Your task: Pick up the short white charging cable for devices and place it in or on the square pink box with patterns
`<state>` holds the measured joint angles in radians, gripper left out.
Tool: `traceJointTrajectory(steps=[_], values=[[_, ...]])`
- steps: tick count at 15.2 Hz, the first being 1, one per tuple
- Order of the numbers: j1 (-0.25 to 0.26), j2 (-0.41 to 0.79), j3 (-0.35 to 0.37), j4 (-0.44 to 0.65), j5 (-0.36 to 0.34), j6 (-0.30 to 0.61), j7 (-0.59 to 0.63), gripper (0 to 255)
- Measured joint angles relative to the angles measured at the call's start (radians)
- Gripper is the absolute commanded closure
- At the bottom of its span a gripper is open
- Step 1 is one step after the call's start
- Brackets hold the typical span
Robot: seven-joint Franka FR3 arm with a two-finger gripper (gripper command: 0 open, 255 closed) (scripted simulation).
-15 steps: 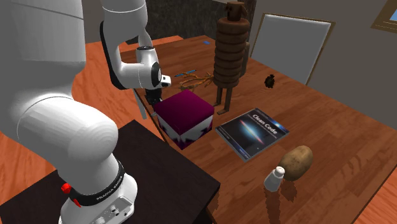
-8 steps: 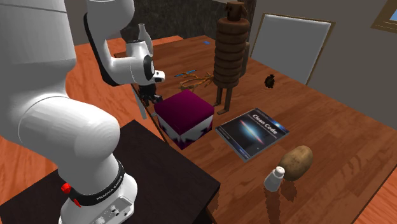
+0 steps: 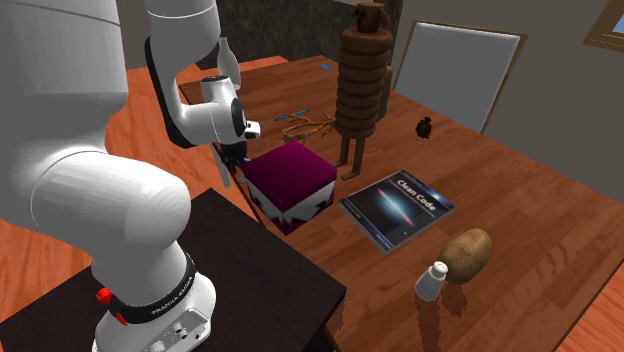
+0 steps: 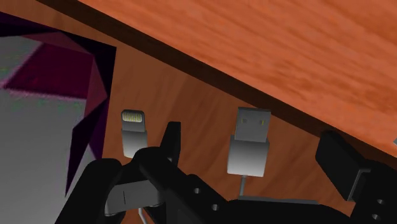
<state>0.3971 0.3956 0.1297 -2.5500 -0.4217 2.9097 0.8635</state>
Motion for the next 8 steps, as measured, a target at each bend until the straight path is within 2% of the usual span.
traceJointTrajectory(steps=[5, 6, 8], values=[[0.005, 0.005, -0.004, 0.001, -0.004, 0.005, 0.005, 0], [0.005, 0.005, -0.004, 0.001, -0.004, 0.005, 0.005, 255], [0.009, -0.001, 0.004, 0.001, -0.005, 0.011, 0.004, 255]])
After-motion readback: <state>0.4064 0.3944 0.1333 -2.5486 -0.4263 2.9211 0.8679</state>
